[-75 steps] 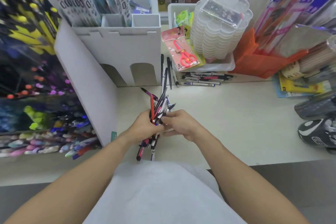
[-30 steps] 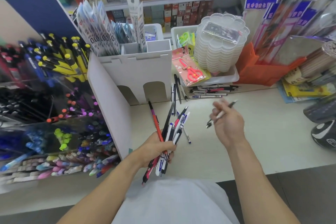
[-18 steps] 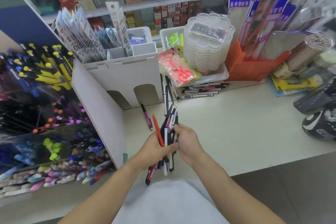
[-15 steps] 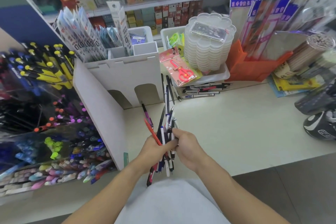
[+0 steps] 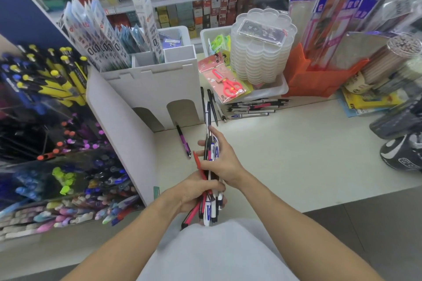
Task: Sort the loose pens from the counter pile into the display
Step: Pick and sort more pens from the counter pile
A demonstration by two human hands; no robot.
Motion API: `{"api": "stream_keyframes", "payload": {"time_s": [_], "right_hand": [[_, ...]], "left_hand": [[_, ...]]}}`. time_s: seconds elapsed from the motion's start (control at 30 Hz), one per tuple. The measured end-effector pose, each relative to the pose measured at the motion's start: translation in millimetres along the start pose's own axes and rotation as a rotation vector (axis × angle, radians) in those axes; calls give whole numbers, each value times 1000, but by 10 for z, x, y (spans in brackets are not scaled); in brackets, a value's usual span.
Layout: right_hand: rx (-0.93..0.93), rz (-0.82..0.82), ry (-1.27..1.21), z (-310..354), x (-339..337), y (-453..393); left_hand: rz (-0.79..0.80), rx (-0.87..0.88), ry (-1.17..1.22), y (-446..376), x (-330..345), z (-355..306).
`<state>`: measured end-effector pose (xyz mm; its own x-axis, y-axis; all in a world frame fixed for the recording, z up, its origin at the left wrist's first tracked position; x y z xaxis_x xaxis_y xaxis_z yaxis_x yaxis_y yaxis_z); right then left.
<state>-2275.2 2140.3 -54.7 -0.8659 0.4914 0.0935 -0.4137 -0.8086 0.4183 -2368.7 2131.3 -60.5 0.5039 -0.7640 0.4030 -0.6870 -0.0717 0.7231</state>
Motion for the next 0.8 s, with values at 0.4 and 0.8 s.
{"api": "stream_keyframes", "payload": {"time_s": [0.4, 0.8], "right_hand": [[-20, -177, -216, 169, 84, -165], [98, -201, -164, -230, 210, 189]], "left_hand": [[-233, 131, 88, 1, -219, -151], [-96, -66, 72, 216, -209, 288]]}}
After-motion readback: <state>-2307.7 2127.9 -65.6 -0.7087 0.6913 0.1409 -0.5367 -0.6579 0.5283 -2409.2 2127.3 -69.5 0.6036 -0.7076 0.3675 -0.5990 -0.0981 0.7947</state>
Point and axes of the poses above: each hand's wrist, its own y-axis away from the middle knuckle, its own x-axis out of the palm, z = x × y, the point moved 8 cm from there along -y, towards the middle knuckle, and after that the axes turned 1 degree about -y, right-handed, at the moved point
